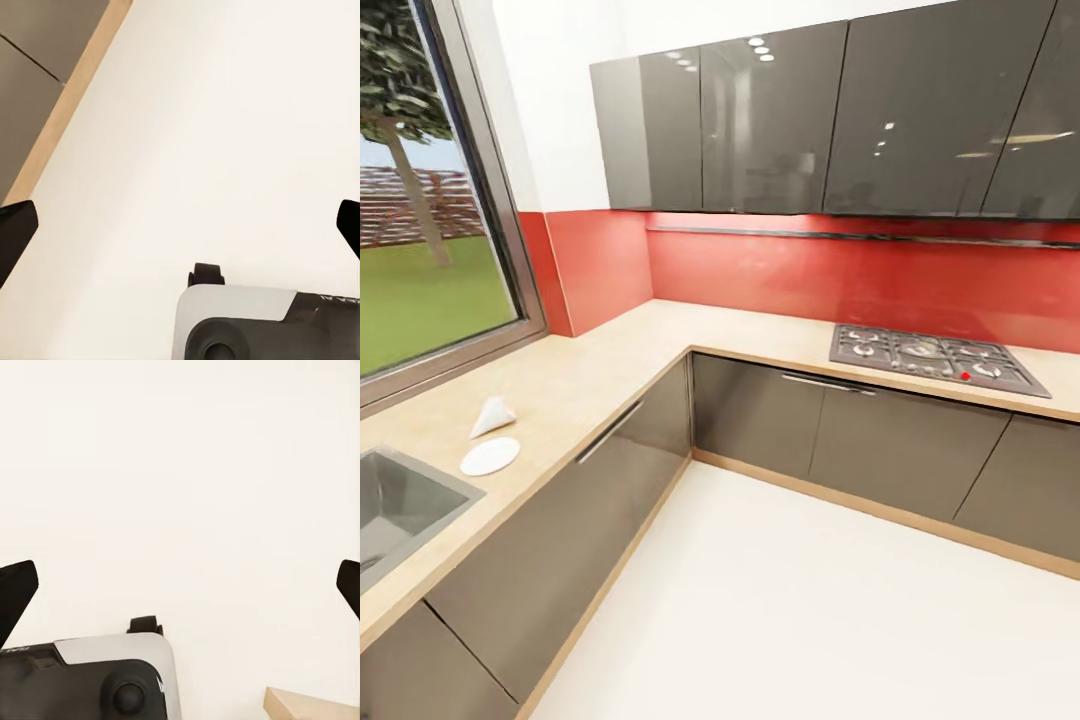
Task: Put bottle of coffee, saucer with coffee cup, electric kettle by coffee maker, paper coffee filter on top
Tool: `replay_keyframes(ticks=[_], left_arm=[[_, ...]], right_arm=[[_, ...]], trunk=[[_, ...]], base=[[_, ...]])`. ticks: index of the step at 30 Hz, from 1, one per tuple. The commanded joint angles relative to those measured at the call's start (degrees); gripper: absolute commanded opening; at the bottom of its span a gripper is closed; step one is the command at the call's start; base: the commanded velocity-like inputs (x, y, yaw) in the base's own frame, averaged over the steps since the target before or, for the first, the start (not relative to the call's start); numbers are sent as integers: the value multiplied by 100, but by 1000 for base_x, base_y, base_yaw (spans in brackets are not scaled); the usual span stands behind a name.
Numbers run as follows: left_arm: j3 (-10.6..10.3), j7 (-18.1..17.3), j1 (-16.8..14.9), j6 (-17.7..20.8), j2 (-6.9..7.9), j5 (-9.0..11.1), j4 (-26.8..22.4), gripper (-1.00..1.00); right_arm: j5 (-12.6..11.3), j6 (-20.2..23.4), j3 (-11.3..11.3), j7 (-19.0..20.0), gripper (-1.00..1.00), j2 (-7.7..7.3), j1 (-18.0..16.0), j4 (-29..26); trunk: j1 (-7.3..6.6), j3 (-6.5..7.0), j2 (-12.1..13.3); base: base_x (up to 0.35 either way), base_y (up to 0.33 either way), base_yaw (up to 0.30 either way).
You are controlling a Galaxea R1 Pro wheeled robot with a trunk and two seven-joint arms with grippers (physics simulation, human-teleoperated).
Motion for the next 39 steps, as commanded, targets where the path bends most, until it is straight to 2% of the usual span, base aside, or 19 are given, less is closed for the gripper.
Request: replay_keyframes(ticks=[1,26,39], left_arm=[[16,-3,-5,-18,-1,28,5,100],[15,-3,-5,-18,-1,28,5,100],[8,-3,-5,-18,-1,28,5,100]], right_arm=[[-60,-21,11,-2,100,-2,-4,2],[-54,-21,11,1,100,-2,-4,9],[-53,-24,20,-2,100,-2,-4,17]], trunk=[[6,-12,-11],[6,-12,-11],[6,-12,-11]], base=[[296,-175,0],[314,-136,4],[286,-206,218]])
